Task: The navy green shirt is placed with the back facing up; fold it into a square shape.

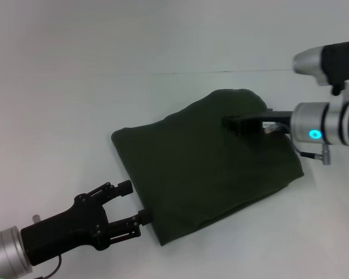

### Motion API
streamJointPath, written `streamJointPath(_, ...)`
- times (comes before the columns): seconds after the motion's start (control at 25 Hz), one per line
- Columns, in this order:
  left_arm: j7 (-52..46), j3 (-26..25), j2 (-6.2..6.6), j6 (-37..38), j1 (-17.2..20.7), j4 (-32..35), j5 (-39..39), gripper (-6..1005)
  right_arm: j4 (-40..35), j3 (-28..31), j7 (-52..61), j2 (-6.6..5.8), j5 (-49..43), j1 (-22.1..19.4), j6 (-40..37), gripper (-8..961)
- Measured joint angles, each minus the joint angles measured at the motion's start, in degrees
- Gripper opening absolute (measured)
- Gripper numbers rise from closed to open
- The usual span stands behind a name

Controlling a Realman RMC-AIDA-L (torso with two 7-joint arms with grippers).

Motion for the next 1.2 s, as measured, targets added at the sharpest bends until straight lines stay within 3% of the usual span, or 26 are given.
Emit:
streamJointPath(0.04,0.0,0.0,-0.01,0.0,0.0,0.0,0.0,908,0.9,-0.7,-0.5,0.25,0.0,0.6,1.8,58)
streamJointPath(0.28,0.0,0.0,-0.07,-1.2,-0.1,-0.4,0.0,907,3.7,-2.4,-2.0,0.65,0.2,2.7,8.5,-5)
streamJointPath(0.76,0.0,0.0,-0.08,-1.7,-0.2,-0.9,-0.7,907,8.9,-2.5,-8.1,1.05,0.5,6.3,18.2,0)
streamJointPath(1.0,0.1,0.0,-0.13,-2.7,-0.5,-1.6,-0.8,908,8.9,-2.3,-9.3,1.07,0.9,6.2,21.1,0)
streamJointPath(1.2,0.0,0.0,-0.12,-2.9,-0.6,-1.6,-1.1,908,7.2,-2.2,-15.2,0.74,9.7,4.5,19.1,-1)
